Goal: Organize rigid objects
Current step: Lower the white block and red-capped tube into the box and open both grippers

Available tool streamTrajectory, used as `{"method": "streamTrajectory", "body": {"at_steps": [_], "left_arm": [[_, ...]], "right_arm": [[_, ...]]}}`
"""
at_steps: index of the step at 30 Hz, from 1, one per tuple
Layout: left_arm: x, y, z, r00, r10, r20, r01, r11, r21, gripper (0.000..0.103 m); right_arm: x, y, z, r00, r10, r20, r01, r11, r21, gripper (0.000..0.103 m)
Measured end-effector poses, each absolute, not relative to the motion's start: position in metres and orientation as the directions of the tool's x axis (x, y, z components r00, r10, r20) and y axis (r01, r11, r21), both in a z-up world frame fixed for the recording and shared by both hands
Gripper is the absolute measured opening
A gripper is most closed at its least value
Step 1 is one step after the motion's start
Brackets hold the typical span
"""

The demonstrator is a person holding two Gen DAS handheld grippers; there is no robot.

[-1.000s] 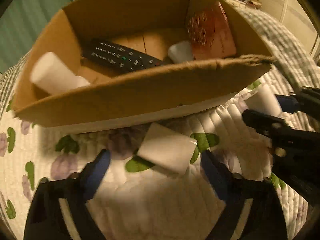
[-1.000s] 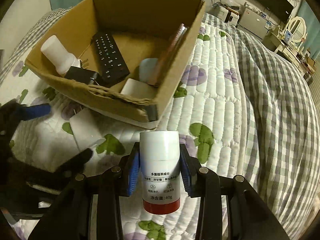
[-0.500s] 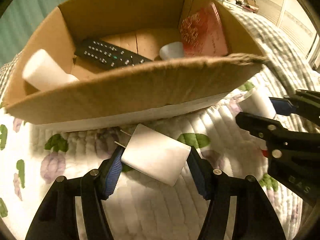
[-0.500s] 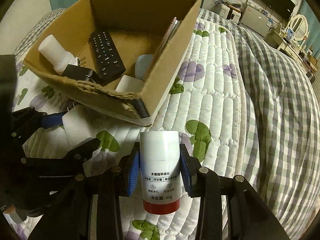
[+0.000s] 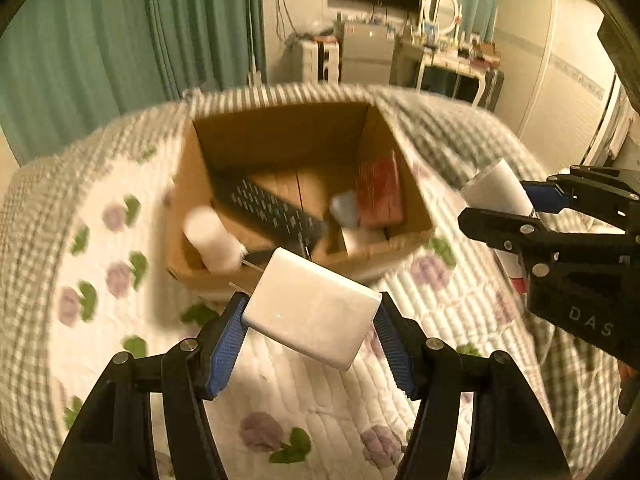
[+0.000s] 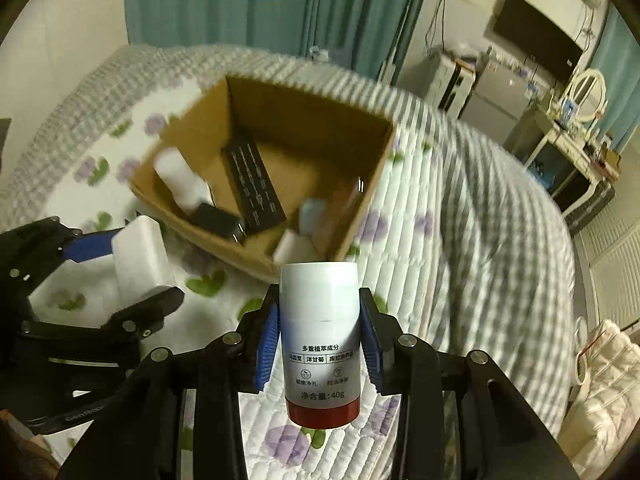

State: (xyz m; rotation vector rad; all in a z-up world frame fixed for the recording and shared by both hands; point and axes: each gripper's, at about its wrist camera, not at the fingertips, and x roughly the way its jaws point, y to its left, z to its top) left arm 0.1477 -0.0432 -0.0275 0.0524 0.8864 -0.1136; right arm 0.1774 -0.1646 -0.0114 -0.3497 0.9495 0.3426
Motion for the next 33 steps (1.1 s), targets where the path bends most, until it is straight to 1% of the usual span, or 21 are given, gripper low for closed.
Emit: {"method": "streamTrajectory", "body": {"at_steps": [5, 10, 14, 22, 26, 29, 33], "left_arm": [[0.157, -0.027, 0.009, 0.694, -0.07, -0.717, 0.103, 0.995, 0.003, 0.064], [0.185, -0.016, 0.022, 0.729, -0.036, -0.684, 0.087, 0.995, 0.04, 0.064], [0.213, -0.01, 0.014, 0.731, -0.004, -0.682, 0.061, 0.996, 0.06, 0.064], [0.265, -0.011, -0.038, 0.661, 0.009, -0.75, 0.038, 0.998, 0.045, 0.064], [0.272, -0.016, -0.054, 0.651, 0.0, -0.759, 0.05, 0.998, 0.042, 0.064], [0.273, -0.019, -0.061, 0.644, -0.014, -0.765, 0.07, 0.997, 0.04, 0.065], [0.27, -0.022, -0.061, 0.641, -0.025, -0.767, 0.091, 0.995, 0.044, 0.067]], "right_arm": [[0.181, -0.156, 0.041, 0.629, 0.186, -0.755, -0.414, 0.902, -0.122, 0.036], [0.207, -0.143, 0.06, 0.662, 0.244, -0.708, -0.415, 0.907, -0.075, 0.036], [0.236, -0.132, 0.05, 0.661, 0.264, -0.702, -0.418, 0.907, -0.052, 0.036], [0.283, -0.131, 0.001, 0.629, 0.265, -0.731, -0.394, 0.919, -0.006, 0.036], [0.295, -0.134, -0.02, 0.61, 0.258, -0.75, -0.39, 0.921, -0.001, 0.036], [0.298, -0.135, -0.025, 0.609, 0.253, -0.752, -0.386, 0.923, -0.002, 0.036], [0.299, -0.14, -0.027, 0.609, 0.251, -0.753, -0.38, 0.925, 0.001, 0.036]]}}
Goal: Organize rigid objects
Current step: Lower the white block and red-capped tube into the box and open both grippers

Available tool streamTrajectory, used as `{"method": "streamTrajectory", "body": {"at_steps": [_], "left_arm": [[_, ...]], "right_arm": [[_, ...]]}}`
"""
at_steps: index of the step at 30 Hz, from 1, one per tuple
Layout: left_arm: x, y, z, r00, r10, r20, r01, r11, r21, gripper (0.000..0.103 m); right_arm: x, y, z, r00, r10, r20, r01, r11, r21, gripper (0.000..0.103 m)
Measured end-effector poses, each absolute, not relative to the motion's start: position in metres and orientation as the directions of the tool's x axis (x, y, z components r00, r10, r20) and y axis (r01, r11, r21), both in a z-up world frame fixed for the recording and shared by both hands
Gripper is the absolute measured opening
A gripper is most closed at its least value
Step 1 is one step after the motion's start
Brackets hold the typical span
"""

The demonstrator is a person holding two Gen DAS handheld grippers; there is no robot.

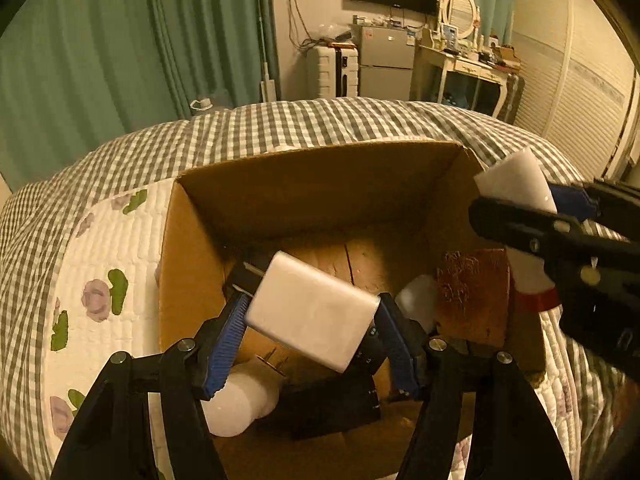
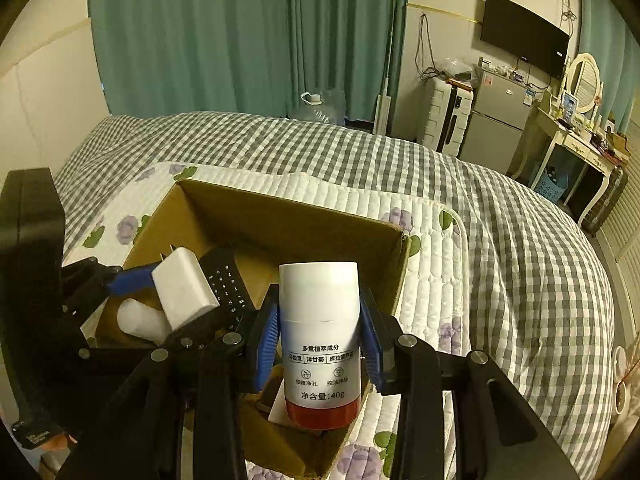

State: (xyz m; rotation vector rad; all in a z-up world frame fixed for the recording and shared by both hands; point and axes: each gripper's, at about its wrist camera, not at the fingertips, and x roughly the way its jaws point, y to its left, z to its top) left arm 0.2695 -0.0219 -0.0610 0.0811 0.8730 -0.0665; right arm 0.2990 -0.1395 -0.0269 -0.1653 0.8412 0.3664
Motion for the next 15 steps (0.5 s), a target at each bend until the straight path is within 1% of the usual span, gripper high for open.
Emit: {"method": "streamTrajectory", "body": {"at_steps": [2, 3, 5, 10, 15], "left_arm": [[0.266, -0.02, -0.054, 0.657, -0.027, -0.754, 0.095, 0.994, 0.047, 0.07], [0.265, -0.019, -0.048, 0.668, -0.023, -0.744, 0.09, 0.995, 0.05, 0.076], [0.26, -0.015, -0.036, 0.694, -0.012, -0.719, 0.073, 0.996, 0.053, 0.08], [0.256, 0.003, -0.013, 0.729, 0.008, -0.684, 0.037, 0.998, 0.051, 0.08], [0.258, 0.018, -0.012, 0.727, 0.037, -0.685, 0.0, 0.999, 0.054, 0.08]], "right_arm": [[0.298, -0.14, -0.024, 0.613, 0.249, -0.75, -0.377, 0.926, 0.0, 0.036], [0.298, -0.141, -0.021, 0.616, 0.25, -0.747, -0.376, 0.927, 0.0, 0.036], [0.297, -0.143, -0.015, 0.622, 0.252, -0.741, -0.372, 0.928, 0.003, 0.036], [0.299, -0.138, -0.003, 0.631, 0.249, -0.735, -0.373, 0.928, -0.006, 0.036], [0.317, -0.118, -0.021, 0.602, 0.234, -0.764, -0.376, 0.926, -0.013, 0.036]]}}
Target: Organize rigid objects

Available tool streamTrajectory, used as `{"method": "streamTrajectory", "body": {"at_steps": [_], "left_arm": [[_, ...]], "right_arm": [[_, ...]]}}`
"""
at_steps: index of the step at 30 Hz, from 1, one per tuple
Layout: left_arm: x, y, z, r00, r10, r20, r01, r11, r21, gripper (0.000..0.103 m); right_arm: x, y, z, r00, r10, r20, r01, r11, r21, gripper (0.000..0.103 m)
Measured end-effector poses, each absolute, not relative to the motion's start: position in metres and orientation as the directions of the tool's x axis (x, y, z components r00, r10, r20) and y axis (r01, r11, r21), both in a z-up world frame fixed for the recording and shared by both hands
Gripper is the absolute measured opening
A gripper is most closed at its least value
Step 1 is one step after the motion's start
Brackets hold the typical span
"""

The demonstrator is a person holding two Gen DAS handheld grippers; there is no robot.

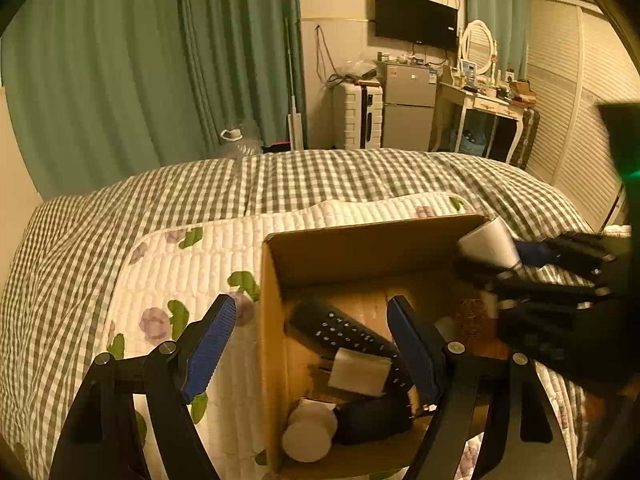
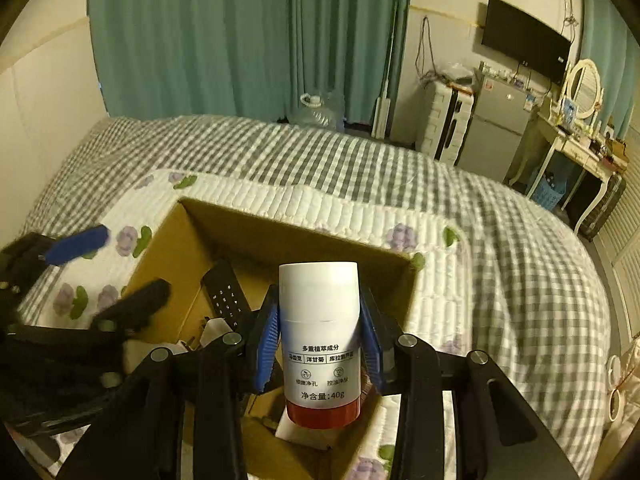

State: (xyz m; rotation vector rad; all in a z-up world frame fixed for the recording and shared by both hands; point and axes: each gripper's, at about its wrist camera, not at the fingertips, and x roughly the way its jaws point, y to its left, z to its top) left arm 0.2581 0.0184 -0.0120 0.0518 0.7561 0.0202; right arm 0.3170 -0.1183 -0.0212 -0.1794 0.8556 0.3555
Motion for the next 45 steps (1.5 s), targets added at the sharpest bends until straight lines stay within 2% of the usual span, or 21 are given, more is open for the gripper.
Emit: {"method": "streamTrajectory", "body": {"at_steps": [9, 10, 11, 13, 19, 26, 30, 32, 35, 36, 40, 45], "left_arm": [[0.259, 0.033, -0.031, 0.72, 0.046, -0.692, -0.01, 0.998, 0.055, 0.08], [0.258, 0.033, -0.032, 0.721, 0.045, -0.691, -0.009, 0.998, 0.056, 0.08], [0.257, 0.034, -0.031, 0.723, 0.046, -0.689, -0.009, 0.998, 0.057, 0.08], [0.255, 0.034, -0.027, 0.729, 0.049, -0.683, -0.011, 0.998, 0.06, 0.08], [0.232, 0.031, 0.014, 0.769, 0.04, -0.638, -0.014, 0.999, 0.045, 0.08], [0.182, 0.028, 0.094, 0.839, 0.057, -0.541, -0.023, 0.997, 0.069, 0.08], [0.152, 0.033, 0.125, 0.87, 0.048, -0.49, -0.026, 0.998, 0.053, 0.091], [0.134, 0.036, 0.133, 0.886, 0.047, -0.462, -0.023, 0.998, 0.057, 0.092], [0.111, 0.041, 0.132, 0.903, 0.057, -0.425, -0.034, 0.998, 0.062, 0.1], [0.106, 0.043, 0.129, 0.906, 0.057, -0.419, -0.036, 0.998, 0.058, 0.1], [0.095, 0.052, 0.11, 0.909, 0.055, -0.412, -0.049, 0.999, 0.024, 0.103], [0.099, 0.061, 0.082, 0.912, 0.076, -0.402, -0.085, 0.996, -0.004, 0.103]], "right_arm": [[0.346, -0.094, -0.072, 0.519, 0.243, -0.82, -0.367, 0.929, 0.043, 0.036], [0.347, -0.094, -0.072, 0.521, 0.244, -0.818, -0.364, 0.93, 0.046, 0.038], [0.347, -0.095, -0.071, 0.537, 0.242, -0.808, -0.354, 0.934, 0.044, 0.046], [0.346, -0.098, -0.064, 0.558, 0.24, -0.794, -0.343, 0.938, 0.043, 0.049], [0.322, -0.117, -0.01, 0.638, 0.196, -0.745, -0.299, 0.954, -0.006, 0.049], [0.247, -0.139, 0.09, 0.76, 0.141, -0.635, -0.271, 0.956, -0.113, 0.049], [0.202, -0.146, 0.134, 0.803, 0.142, -0.579, -0.259, 0.958, -0.124, 0.05], [0.181, -0.15, 0.148, 0.812, 0.175, -0.557, -0.267, 0.96, -0.087, 0.064], [0.141, -0.154, 0.166, 0.845, 0.22, -0.488, -0.28, 0.958, -0.054, 0.075], [0.132, -0.154, 0.169, 0.853, 0.221, -0.473, -0.279, 0.959, -0.057, 0.077], [0.113, -0.155, 0.164, 0.868, 0.23, -0.44, -0.263, 0.965, -0.015, 0.095], [0.122, -0.147, 0.128, 0.88, 0.173, -0.442, -0.214, 0.976, -0.045, 0.103]]}}
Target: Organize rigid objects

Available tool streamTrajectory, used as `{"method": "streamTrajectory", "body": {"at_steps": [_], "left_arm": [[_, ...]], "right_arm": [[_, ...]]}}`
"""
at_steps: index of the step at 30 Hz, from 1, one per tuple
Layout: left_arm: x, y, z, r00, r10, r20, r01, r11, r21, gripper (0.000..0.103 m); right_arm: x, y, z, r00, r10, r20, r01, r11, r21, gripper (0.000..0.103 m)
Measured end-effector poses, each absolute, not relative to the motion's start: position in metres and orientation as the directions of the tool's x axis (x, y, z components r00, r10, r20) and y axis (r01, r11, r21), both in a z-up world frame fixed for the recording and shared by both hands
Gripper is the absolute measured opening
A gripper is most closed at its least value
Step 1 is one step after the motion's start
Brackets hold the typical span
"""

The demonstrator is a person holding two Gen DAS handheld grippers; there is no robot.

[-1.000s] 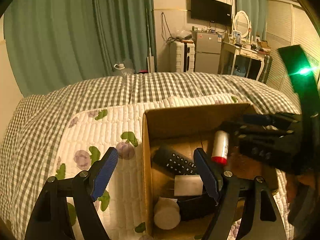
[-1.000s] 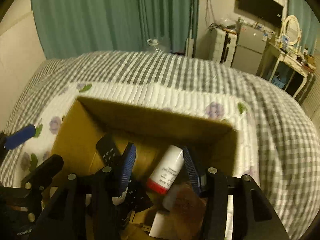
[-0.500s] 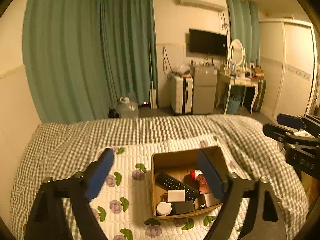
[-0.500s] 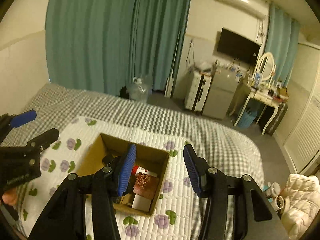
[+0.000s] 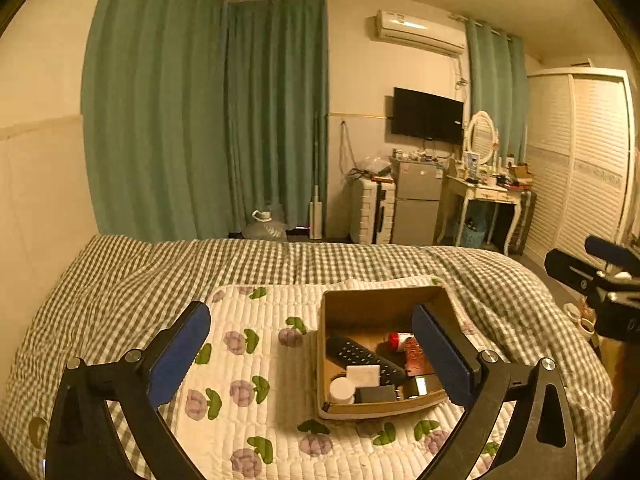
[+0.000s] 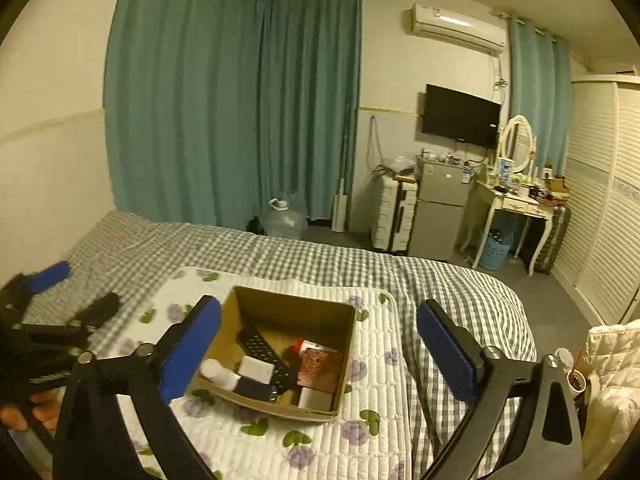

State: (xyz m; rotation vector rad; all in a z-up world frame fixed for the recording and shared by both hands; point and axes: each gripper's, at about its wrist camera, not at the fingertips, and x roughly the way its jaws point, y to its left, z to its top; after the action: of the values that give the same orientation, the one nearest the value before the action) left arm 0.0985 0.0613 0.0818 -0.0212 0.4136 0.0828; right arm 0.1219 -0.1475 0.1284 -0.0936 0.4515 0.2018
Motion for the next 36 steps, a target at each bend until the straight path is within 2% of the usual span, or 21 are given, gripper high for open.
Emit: {"method": "streamTrajectory", "body": {"at_steps": [4, 7, 13, 16, 22, 36], "left_arm": [[0.096, 0.062, 0.057, 0.917, 0.096, -0.387, -0.105, 0.994, -0.003, 0.103], [0.095, 0.055, 0.036, 0.92, 0.121, -0.372, -0.118, 0.993, 0.032, 0.103], [0.096, 0.043, 0.009, 0.911, 0.083, -0.404, -0.073, 0.997, 0.041, 0.103], [0.096, 0.037, 0.001, 0.909, 0.083, -0.408, -0.062, 0.996, 0.063, 0.103], [0.098, 0.035, -0.007, 0.9, 0.086, -0.426, -0.058, 0.995, 0.079, 0.103], [0.105, 0.041, -0.012, 0.887, 0.087, -0.454, -0.068, 0.996, 0.059, 0.103]], "right_arm": [[0.127, -0.148, 0.085, 0.919, 0.152, -0.363, -0.181, 0.982, -0.047, 0.103], [0.136, -0.152, 0.047, 0.905, 0.139, -0.402, -0.166, 0.986, -0.034, 0.103], [0.139, -0.161, 0.004, 0.896, 0.124, -0.426, -0.143, 0.99, -0.014, 0.103], [0.139, -0.163, -0.003, 0.886, 0.127, -0.445, -0.134, 0.991, 0.016, 0.103], [0.135, -0.159, -0.003, 0.892, 0.119, -0.437, -0.137, 0.991, -0.011, 0.103], [0.134, -0.156, -0.006, 0.889, 0.128, -0.439, -0.152, 0.988, -0.021, 0.103]]}}
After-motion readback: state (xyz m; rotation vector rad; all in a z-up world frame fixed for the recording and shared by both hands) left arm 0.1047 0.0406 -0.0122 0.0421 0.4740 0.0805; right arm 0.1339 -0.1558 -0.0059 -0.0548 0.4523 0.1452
